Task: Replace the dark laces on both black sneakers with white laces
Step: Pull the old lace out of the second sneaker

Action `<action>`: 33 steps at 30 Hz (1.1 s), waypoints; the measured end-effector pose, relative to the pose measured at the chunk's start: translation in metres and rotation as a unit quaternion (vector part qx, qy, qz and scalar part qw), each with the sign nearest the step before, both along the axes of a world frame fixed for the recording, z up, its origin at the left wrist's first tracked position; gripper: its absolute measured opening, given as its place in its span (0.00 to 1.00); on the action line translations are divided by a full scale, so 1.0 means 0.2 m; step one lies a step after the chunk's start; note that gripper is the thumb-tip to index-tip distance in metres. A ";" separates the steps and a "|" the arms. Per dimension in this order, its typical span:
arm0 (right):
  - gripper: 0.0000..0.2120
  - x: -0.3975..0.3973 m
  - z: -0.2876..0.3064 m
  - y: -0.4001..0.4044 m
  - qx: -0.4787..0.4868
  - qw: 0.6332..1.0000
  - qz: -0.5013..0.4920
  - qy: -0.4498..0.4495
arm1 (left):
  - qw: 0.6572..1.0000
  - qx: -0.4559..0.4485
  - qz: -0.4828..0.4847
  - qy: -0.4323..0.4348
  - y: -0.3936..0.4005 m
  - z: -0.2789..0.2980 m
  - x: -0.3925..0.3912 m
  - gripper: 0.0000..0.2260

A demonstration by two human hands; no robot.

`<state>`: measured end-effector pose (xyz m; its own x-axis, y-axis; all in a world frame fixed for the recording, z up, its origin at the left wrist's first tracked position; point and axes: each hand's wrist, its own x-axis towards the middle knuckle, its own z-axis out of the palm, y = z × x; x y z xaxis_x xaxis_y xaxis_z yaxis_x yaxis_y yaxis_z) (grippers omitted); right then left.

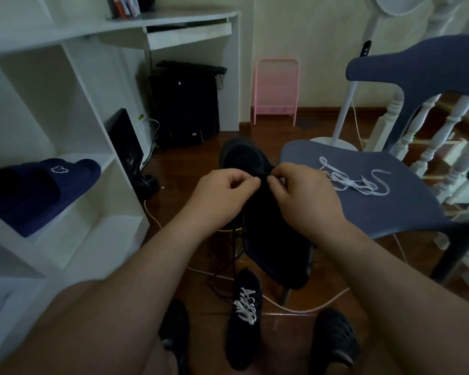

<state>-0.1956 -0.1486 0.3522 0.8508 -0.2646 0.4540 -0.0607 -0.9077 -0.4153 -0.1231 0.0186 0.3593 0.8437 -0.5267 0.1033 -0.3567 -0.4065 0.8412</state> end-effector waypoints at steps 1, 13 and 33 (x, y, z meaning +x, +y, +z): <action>0.10 0.00 0.00 0.01 -0.003 1.000 0.001 -0.001 | 1.000 0.007 0.023 -0.012 -0.01 -0.02 0.00 0.10; 0.10 0.02 -0.01 0.01 0.018 1.000 0.002 -0.017 | 0.994 -0.098 0.007 0.052 -0.02 0.01 -0.01 0.07; 0.11 0.02 -0.02 0.05 0.010 0.999 0.005 -0.041 | 0.980 0.039 0.107 -0.161 -0.04 -0.02 -0.03 0.05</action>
